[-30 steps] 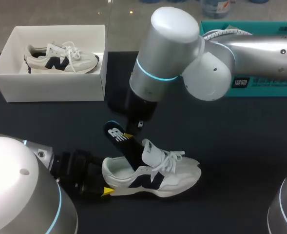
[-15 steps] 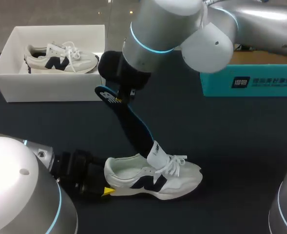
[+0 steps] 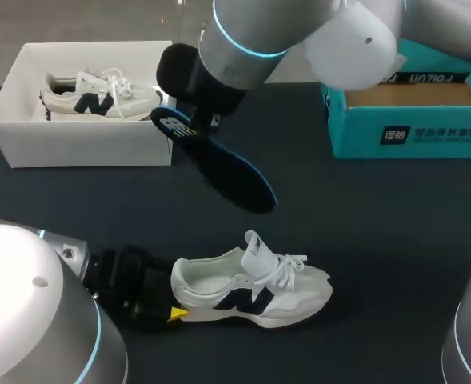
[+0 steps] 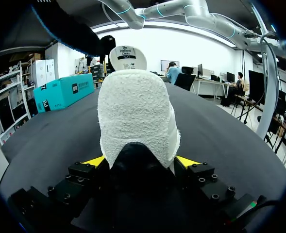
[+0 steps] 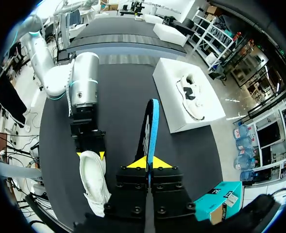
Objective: Take the shoe out of the shoebox, open the shoe tongue, remove and reinsert the insole, then place the shoe into the shoebox
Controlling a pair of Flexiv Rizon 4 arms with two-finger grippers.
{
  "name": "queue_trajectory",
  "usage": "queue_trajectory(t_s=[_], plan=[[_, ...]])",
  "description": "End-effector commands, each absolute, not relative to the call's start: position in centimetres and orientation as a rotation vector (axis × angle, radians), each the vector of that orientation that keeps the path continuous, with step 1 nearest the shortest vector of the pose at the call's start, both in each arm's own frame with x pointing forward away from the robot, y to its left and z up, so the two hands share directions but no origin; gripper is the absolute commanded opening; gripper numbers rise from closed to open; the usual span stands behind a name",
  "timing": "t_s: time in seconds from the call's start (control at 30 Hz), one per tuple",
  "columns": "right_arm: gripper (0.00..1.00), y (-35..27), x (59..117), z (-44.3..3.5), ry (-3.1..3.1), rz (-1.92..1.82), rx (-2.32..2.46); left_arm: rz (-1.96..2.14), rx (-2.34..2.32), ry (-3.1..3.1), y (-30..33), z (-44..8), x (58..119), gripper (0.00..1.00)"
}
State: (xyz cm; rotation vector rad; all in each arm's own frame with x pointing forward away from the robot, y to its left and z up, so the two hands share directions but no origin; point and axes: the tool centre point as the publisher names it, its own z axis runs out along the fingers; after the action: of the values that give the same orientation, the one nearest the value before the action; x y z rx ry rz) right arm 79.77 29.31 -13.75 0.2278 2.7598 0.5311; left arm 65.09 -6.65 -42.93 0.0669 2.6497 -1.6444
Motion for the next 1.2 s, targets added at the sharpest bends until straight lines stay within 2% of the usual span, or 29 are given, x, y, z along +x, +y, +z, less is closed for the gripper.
queue_trajectory(t_s=[0.03, 0.7, 1.2], plan=[[0.0, 29.2, 79.7, -14.0, 2.757, 0.539, 0.228, -1.643, 0.067, 2.652, -6.6, -43.6, 65.2, 0.0], [0.0, 29.2, 79.7, -14.0, 2.757, 0.539, 0.228, -1.643, 0.067, 2.652, -6.6, -43.6, 65.2, 0.0], [0.0, 26.5, 78.5, -7.6, 2.702, 1.09, 0.469, -1.643, 0.067, 2.652, -6.6, -43.6, 65.2, 0.0]])
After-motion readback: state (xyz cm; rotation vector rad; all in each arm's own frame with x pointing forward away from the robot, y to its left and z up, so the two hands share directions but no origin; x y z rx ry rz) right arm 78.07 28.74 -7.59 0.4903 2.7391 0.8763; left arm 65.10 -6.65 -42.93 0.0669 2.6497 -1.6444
